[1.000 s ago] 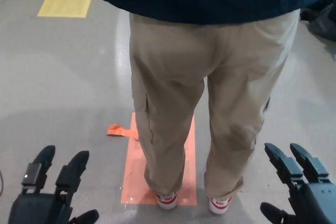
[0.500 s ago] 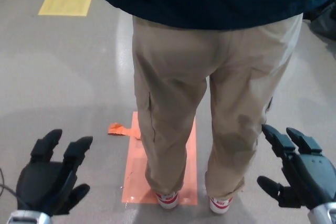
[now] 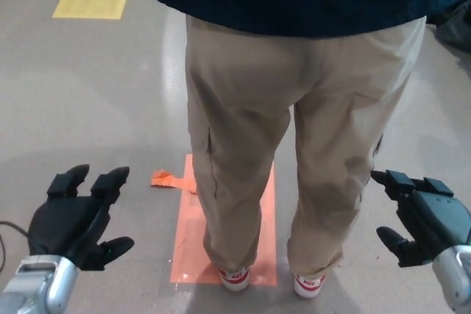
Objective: A person hands a coat to the robot and the robot grabs it with both hands and holds it while the person wears the coat.
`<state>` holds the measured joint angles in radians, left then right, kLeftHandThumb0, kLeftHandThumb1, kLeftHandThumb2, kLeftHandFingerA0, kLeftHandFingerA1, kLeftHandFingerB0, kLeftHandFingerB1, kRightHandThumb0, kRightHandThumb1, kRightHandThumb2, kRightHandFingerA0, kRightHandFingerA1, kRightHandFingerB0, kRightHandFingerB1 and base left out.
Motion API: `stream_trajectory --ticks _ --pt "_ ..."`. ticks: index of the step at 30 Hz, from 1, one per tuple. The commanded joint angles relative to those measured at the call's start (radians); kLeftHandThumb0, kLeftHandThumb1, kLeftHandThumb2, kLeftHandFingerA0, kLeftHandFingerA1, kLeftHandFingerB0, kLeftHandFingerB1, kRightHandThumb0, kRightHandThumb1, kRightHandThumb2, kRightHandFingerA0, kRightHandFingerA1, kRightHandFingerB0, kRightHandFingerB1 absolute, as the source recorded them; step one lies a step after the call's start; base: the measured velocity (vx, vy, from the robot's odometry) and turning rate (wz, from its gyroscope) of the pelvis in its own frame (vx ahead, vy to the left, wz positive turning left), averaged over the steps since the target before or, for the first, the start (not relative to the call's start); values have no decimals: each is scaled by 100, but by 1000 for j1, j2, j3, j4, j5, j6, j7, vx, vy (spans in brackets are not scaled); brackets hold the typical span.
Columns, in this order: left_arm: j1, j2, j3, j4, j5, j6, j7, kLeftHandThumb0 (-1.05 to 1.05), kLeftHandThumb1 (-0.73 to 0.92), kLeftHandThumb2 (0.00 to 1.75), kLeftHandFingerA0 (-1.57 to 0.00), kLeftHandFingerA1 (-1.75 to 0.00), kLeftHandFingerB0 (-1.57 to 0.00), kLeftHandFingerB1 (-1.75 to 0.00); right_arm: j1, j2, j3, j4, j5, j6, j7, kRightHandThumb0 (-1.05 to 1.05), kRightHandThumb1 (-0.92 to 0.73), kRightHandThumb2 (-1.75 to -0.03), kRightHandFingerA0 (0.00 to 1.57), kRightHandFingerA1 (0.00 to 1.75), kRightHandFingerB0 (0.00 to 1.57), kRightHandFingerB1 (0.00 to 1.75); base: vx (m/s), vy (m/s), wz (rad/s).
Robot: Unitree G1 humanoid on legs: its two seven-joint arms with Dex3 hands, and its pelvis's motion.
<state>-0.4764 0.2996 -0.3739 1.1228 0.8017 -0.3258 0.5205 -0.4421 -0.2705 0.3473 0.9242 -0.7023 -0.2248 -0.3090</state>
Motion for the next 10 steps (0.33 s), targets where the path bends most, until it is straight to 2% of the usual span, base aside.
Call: stream_trajectory --ticks 1,10 --pt "-58 -4 3 75 -66 -26 -110 -61 76 65 -31 -32 -2 -18 -53 -3 -9 47 79 36 195 -42 -75 -66 22 31 9 20 0 0 0" --pt "-64 -18 -12 104 -79 -40 -106 -58 81 66 -29 -32 -3 -18 -46 -13 -23 53 112 9 211 -34 -77 -67 25 31 9 20 0 0 0"
